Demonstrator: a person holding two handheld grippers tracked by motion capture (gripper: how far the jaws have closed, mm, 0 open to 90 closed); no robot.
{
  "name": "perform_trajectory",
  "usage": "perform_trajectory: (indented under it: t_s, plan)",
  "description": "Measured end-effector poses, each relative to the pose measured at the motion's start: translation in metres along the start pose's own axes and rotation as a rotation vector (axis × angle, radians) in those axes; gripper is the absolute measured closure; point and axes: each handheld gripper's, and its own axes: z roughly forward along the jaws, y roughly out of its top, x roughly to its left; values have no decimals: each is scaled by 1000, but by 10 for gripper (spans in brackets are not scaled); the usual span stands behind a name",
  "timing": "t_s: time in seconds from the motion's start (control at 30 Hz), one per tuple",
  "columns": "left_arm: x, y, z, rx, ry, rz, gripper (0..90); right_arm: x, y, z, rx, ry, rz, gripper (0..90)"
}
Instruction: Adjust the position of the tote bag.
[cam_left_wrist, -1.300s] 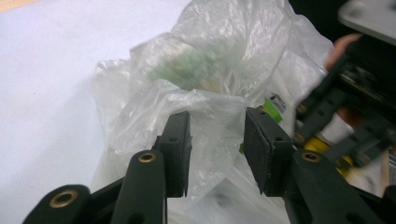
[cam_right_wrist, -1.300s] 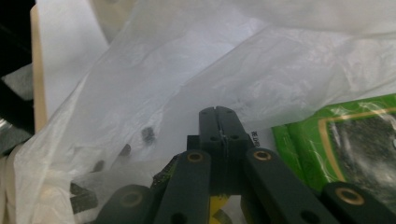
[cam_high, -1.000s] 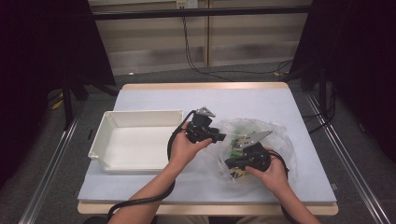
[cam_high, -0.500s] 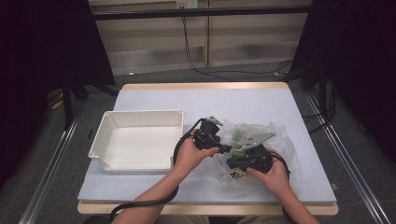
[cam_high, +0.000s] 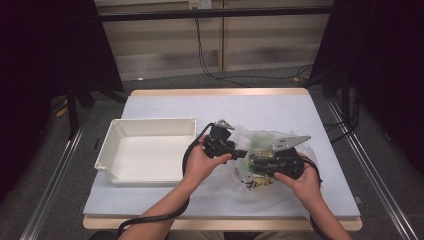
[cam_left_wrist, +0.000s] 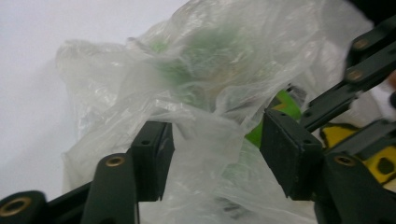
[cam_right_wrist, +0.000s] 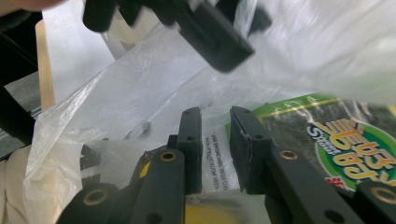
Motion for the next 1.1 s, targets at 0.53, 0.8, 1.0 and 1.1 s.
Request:
perform_trajectory:
  t_s: [0.53,0.8,1.0,1.1]
  plan:
    - [-5,3,-16,-1,-8,63,621,-15,22,-5,0,-54,33,820]
    - [12,4,-13,-7,33,27,739,-42,28,-13,2,-120,82,840]
    - [15,4,-12,4,36,19,803,-63,28,-18,-21,-157,142,851]
    - [15,6,-11,6,43,18,831,-73,24,-20,-12,-188,168,855]
